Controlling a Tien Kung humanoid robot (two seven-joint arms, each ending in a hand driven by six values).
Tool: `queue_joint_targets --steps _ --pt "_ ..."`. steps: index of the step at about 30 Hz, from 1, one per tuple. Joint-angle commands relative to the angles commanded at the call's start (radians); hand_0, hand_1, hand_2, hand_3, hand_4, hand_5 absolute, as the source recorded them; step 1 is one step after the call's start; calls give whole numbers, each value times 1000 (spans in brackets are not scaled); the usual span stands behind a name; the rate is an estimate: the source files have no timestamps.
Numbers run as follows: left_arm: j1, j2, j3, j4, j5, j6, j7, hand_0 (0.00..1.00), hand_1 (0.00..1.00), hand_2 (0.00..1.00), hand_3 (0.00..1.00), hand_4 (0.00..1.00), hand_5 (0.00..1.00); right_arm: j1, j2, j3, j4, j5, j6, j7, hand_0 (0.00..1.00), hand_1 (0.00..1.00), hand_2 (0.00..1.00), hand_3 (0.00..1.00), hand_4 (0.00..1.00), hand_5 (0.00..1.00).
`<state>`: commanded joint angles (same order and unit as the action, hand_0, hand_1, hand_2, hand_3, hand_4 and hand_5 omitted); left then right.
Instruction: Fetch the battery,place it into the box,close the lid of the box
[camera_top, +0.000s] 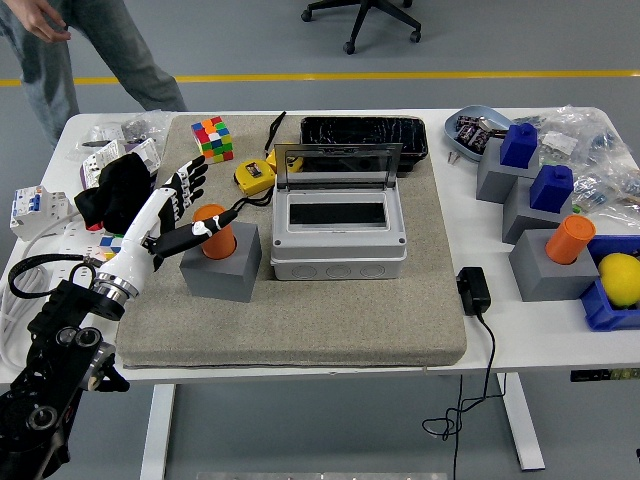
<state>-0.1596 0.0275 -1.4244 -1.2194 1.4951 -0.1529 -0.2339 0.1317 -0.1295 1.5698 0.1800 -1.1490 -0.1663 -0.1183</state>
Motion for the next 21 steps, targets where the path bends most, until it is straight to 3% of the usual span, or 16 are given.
queue_joint_targets --steps 7,8,21 --pt "3 -6 12 16 7 10 0 971 998 998 998 998 359 -3 1 -4 0 4 1 0 998 915 867 821 998 998" --pt "2 -6 10 22 8 11 0 998 998 998 998 998 452 -3 1 -6 0 6 1 0 998 913 864 822 998 998" --pt "-6 -13 8 44 10 71 -17 978 998 998 998 998 420 1 -1 1 0 8 -1 -2 998 907 853 820 998 998"
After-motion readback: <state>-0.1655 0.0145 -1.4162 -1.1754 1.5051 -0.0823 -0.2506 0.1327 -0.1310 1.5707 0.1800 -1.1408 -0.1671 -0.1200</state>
